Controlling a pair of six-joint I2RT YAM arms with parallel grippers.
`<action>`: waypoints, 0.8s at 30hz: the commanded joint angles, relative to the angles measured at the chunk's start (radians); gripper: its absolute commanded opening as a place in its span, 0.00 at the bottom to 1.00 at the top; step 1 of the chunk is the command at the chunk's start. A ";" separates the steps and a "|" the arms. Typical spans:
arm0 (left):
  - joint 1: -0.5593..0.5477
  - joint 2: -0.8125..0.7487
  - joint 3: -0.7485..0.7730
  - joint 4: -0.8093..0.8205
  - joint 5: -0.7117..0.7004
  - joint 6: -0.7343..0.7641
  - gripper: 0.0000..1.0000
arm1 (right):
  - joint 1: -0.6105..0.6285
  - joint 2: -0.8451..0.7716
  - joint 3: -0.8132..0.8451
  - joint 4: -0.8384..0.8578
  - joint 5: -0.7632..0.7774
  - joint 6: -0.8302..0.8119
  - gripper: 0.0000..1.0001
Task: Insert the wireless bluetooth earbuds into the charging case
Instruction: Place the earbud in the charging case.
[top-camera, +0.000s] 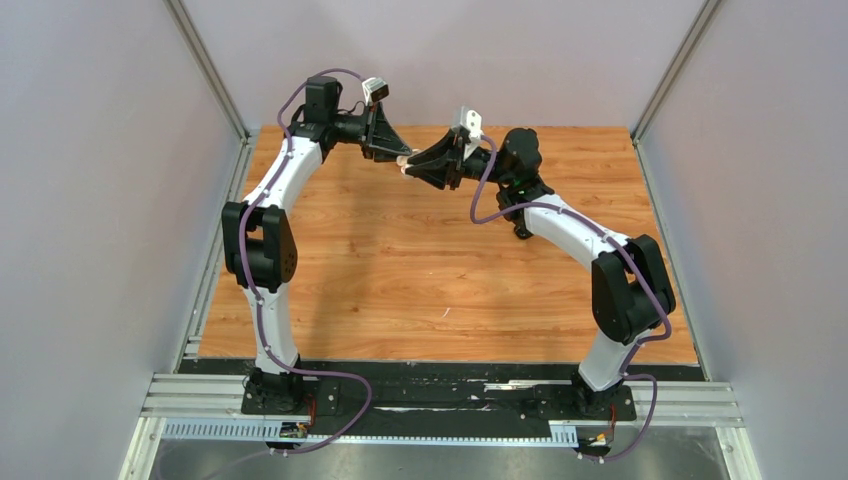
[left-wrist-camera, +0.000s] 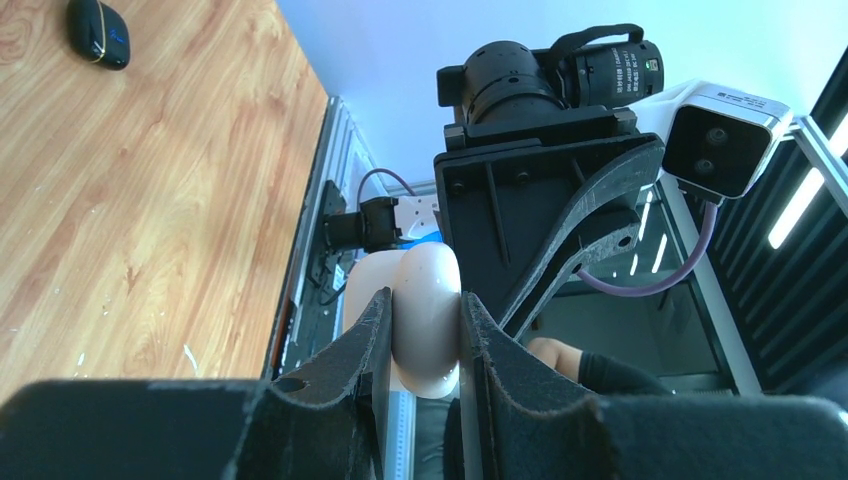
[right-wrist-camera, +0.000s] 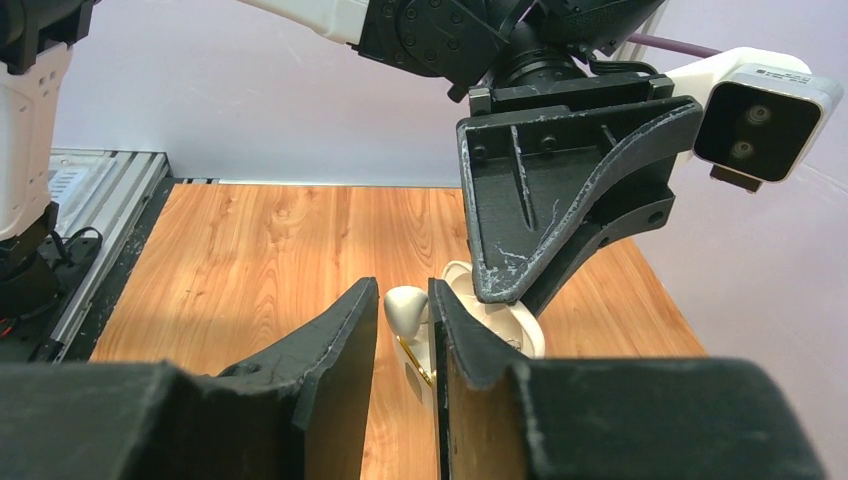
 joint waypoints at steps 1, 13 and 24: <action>0.002 -0.031 0.029 0.005 0.039 -0.003 0.00 | -0.002 -0.014 0.040 -0.025 -0.031 -0.015 0.26; 0.000 -0.032 0.020 0.005 0.032 0.007 0.00 | 0.018 0.005 0.103 -0.110 -0.039 -0.100 0.24; -0.003 -0.028 0.020 -0.002 0.027 0.027 0.00 | 0.034 0.024 0.147 -0.201 -0.010 -0.155 0.24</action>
